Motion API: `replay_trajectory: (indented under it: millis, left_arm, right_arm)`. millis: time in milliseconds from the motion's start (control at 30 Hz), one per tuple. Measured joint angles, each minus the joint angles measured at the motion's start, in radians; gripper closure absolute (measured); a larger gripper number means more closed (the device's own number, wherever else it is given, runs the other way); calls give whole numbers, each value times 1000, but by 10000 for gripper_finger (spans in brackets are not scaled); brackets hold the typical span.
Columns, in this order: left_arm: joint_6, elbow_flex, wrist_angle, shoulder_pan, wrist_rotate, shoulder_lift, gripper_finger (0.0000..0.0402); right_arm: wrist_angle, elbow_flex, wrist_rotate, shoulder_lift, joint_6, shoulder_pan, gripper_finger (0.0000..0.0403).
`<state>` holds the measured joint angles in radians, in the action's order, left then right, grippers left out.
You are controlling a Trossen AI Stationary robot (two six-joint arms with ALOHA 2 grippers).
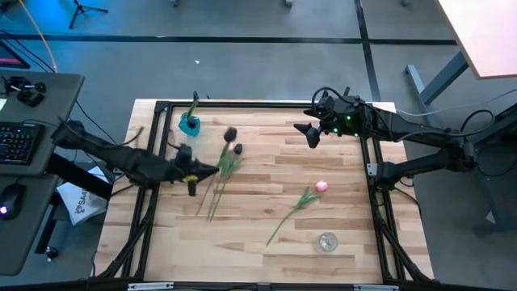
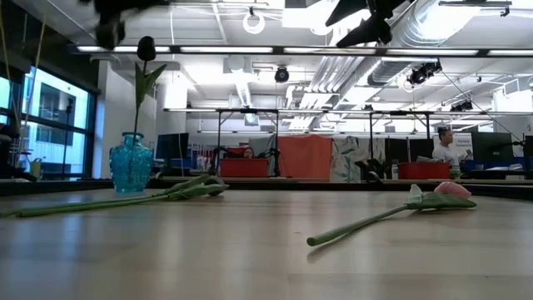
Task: Sort flowers into vase by color
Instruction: Put the top black flower into the blue vase
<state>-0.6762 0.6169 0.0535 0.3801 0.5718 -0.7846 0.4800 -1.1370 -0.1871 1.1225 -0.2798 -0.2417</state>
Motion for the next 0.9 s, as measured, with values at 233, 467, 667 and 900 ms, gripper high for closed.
replay_trajectory:
  millis: [233, 467, 667, 900]
  left_arm:
    - [625, 214, -190, -35, 257, 19, 401]
    - [1178, 458, -262, -218, 112, 32, 401]
    - [1264, 449, -213, -436, 176, 108, 401]
    - [1081, 193, -211, -686, 145, 236, 401]
  right_arm:
    - [-29, 0, 0, 0, -4, 0, 82]
    - [-34, 0, 0, 0, -18, 0, 82]
    - [-36, 0, -8, 0, -37, 0, 82]
    - [-38, 0, -22, 0, -35, -1, 82]
